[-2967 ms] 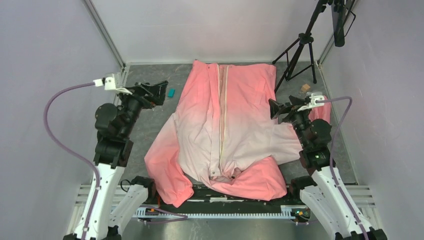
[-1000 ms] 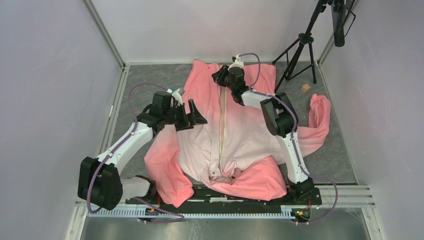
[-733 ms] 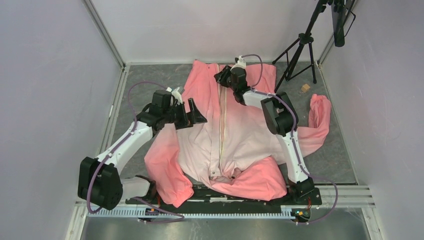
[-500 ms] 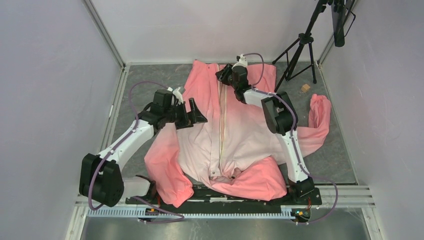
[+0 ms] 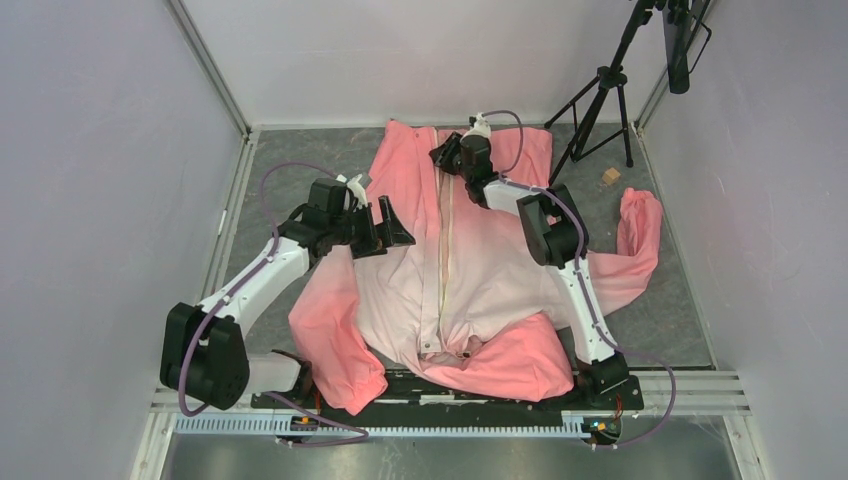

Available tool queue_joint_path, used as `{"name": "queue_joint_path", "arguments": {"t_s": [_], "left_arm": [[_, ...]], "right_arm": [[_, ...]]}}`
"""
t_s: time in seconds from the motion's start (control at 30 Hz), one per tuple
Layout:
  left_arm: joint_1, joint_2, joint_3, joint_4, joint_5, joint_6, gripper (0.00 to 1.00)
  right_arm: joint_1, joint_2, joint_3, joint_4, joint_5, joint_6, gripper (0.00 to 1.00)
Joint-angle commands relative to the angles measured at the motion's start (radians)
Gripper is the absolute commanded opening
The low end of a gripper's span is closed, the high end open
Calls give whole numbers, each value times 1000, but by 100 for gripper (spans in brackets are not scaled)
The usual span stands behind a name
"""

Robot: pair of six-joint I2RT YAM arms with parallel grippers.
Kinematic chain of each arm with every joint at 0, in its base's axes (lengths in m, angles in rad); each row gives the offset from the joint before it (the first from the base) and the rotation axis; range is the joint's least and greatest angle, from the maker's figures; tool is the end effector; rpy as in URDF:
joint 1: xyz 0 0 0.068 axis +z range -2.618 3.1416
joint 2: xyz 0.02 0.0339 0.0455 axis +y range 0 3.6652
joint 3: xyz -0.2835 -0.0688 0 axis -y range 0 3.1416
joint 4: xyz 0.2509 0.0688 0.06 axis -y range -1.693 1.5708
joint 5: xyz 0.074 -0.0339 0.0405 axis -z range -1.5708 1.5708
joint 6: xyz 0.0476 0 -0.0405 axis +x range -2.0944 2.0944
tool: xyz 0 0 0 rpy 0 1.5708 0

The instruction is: Zip up the jacket

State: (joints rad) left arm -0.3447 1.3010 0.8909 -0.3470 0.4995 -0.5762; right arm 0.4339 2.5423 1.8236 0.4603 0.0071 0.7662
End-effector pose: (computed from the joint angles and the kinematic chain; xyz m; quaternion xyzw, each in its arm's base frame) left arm 0.2583 -0.1170 0.2622 -0.0056 0.8952 -0.3737 0.2426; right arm 0.5445 0.2519 0.1223 0.1332 0.7810 0.3422 0.5051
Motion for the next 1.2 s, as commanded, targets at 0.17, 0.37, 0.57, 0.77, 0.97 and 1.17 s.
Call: {"name": "queue_joint_path", "arguments": {"t_s": [0.17, 0.37, 0.57, 0.77, 0.97, 1.17], "left_arm": [[-2, 10, 50, 11, -1, 44, 100], [-1, 11, 58, 11, -1, 31, 100], [20, 14, 53, 65, 45, -27, 100], [95, 49, 49, 237, 153, -170, 100], [146, 171, 79, 560, 174, -395, 96], [157, 368, 152, 768, 141, -525, 85]], "right_arm": [[3, 88, 157, 38, -4, 28, 35], [3, 134, 229, 65, 9, 32, 34], [-3, 146, 276, 116, -33, -8, 24], [-21, 38, 135, 249, -226, -73, 9], [-31, -42, 9, 377, -402, -110, 0], [-36, -113, -100, 480, -502, -82, 0]]}}
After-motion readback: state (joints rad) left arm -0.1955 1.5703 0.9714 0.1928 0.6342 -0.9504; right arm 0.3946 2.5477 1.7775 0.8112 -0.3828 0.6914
